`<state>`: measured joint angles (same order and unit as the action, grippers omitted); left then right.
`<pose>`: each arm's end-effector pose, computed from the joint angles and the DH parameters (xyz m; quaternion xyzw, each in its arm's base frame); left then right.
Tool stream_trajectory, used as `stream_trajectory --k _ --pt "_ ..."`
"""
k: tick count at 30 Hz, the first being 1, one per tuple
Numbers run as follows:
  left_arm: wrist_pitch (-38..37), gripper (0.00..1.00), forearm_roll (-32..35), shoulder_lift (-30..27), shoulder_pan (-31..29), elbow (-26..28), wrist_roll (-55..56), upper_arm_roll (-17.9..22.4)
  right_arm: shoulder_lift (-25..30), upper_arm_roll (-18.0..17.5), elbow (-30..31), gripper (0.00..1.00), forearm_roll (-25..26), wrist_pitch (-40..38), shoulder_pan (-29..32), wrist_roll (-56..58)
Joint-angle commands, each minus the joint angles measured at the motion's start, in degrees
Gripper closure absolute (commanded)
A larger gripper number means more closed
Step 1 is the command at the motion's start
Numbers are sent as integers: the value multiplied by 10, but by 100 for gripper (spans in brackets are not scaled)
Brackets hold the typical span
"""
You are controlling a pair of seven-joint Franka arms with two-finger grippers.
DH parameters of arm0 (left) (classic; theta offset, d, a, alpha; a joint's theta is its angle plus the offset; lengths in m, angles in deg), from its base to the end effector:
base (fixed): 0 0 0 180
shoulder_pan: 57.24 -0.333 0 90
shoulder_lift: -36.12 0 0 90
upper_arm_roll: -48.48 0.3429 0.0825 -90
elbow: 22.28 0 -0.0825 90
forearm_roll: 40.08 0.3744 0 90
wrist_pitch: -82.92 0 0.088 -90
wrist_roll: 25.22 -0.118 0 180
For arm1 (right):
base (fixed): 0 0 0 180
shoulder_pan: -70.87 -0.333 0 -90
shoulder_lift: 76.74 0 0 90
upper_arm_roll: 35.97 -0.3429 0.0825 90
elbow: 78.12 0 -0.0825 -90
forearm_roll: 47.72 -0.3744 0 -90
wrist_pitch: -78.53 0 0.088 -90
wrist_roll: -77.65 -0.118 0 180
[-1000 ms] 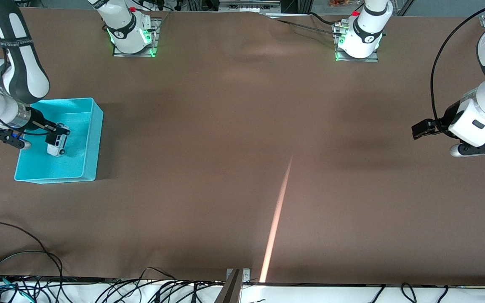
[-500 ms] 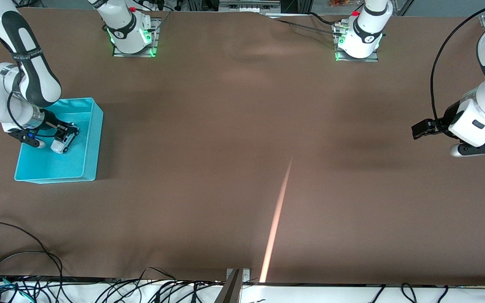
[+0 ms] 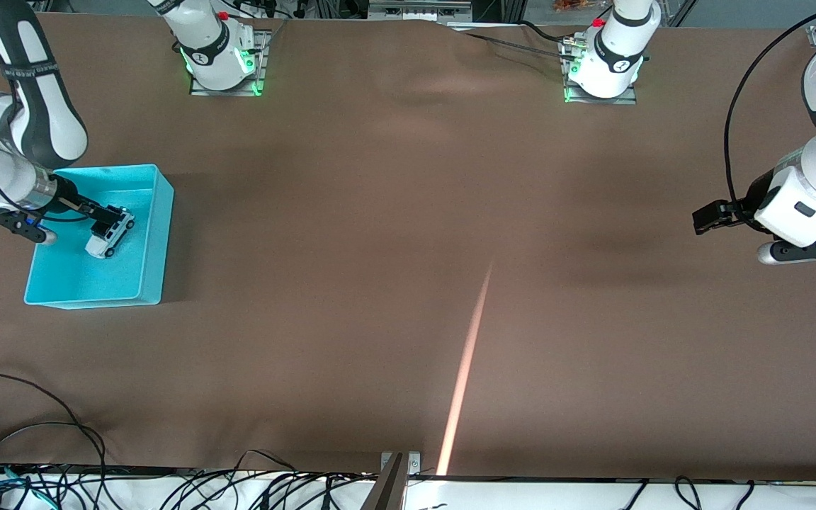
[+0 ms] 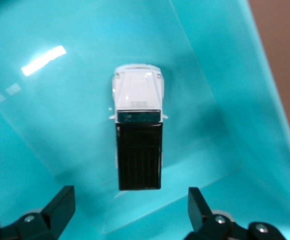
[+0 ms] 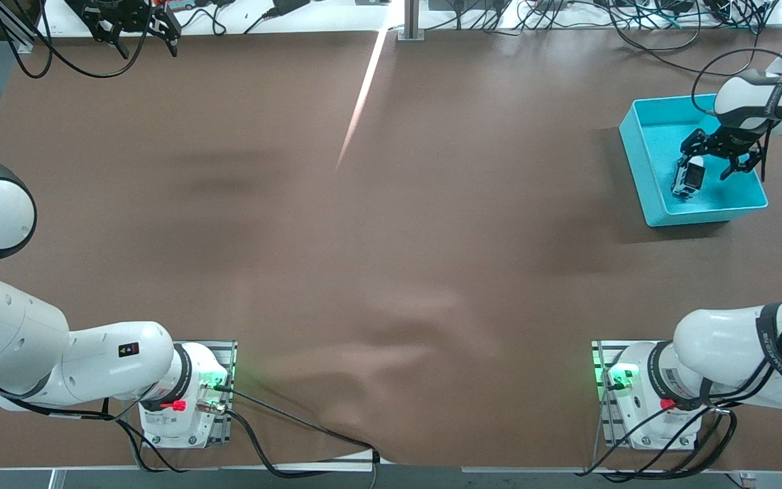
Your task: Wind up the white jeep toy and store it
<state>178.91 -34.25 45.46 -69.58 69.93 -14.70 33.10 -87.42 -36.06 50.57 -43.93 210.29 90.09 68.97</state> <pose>0.5957 -0.0096 0.5412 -0.9969 -0.0583 0.0417 0.0339 0.4932 -0.1731 0.2957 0.9737 -0.2167 -0.0681 0.0169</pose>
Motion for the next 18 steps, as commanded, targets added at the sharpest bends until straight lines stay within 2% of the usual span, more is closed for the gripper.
stream_trajectory --k 1,7,12,16,18 --pt "-14 0 13 6 2 -15 -9 -2 68 -12 7 0 9 -34 -8 -10" --pt "-14 0 13 6 2 -15 -9 -2 115 -12 7 0 8 -76 -42 -25" --pt "-14 0 13 6 3 -15 -9 -2 138 -12 -9 0 4 -91 -88 -95" --pt "-14 0 13 6 3 -15 -8 -2 135 -12 -83 0 -4 -176 -134 -99" --pt "-14 0 13 6 2 -15 -9 -2 130 -12 -128 0 -27 -226 -147 -99"
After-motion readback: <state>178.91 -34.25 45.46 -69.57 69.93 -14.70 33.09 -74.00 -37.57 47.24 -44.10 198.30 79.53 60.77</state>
